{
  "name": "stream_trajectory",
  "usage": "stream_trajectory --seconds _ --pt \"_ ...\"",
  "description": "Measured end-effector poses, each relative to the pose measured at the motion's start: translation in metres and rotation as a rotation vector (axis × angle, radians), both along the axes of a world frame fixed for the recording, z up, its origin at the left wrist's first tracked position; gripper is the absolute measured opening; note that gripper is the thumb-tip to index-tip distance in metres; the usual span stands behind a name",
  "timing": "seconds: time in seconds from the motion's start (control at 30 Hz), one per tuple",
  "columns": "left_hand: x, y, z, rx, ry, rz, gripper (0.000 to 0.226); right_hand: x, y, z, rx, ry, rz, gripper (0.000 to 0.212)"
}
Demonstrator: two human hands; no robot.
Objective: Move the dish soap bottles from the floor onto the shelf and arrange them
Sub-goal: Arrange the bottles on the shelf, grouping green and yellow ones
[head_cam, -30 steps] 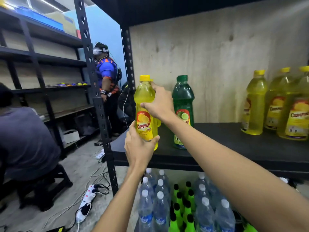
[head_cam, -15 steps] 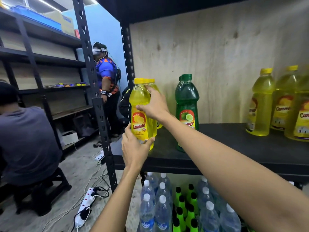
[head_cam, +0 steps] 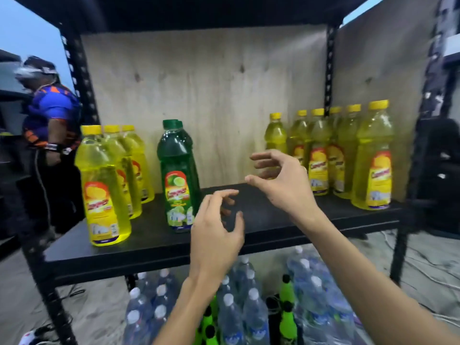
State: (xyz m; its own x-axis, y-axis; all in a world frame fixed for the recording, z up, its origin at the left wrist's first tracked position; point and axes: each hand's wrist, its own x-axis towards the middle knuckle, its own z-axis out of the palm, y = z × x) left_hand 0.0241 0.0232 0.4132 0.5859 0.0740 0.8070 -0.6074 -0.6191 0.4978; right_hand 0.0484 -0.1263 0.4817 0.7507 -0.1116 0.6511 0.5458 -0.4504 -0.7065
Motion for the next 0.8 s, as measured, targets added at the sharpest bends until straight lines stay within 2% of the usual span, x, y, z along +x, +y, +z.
stream_trajectory --seconds 0.13,0.23,0.33,0.53,0.63,0.8 --pt "0.028 -0.084 -0.007 0.020 0.189 -0.220 0.033 0.016 -0.091 -0.005 0.012 -0.052 -0.334 0.037" --pt "0.054 -0.147 -0.010 -0.009 0.314 -0.305 0.036 0.029 -0.146 0.001 0.006 -0.083 -0.557 0.050" --pt "0.078 -0.209 -0.006 -0.016 0.396 -0.325 0.051 0.045 -0.190 0.014 0.016 -0.038 -0.690 0.066" --pt "0.111 -0.292 0.007 -0.086 0.521 -0.243 0.096 0.081 -0.229 0.031 -0.017 0.086 -0.627 0.091" --pt "0.120 -0.313 0.003 -0.087 0.576 -0.228 0.095 0.090 -0.244 0.034 -0.010 0.107 -0.617 0.094" --pt "0.117 -0.328 -0.006 -0.034 0.548 -0.242 0.081 0.089 -0.253 0.031 -0.036 0.067 -0.619 0.093"
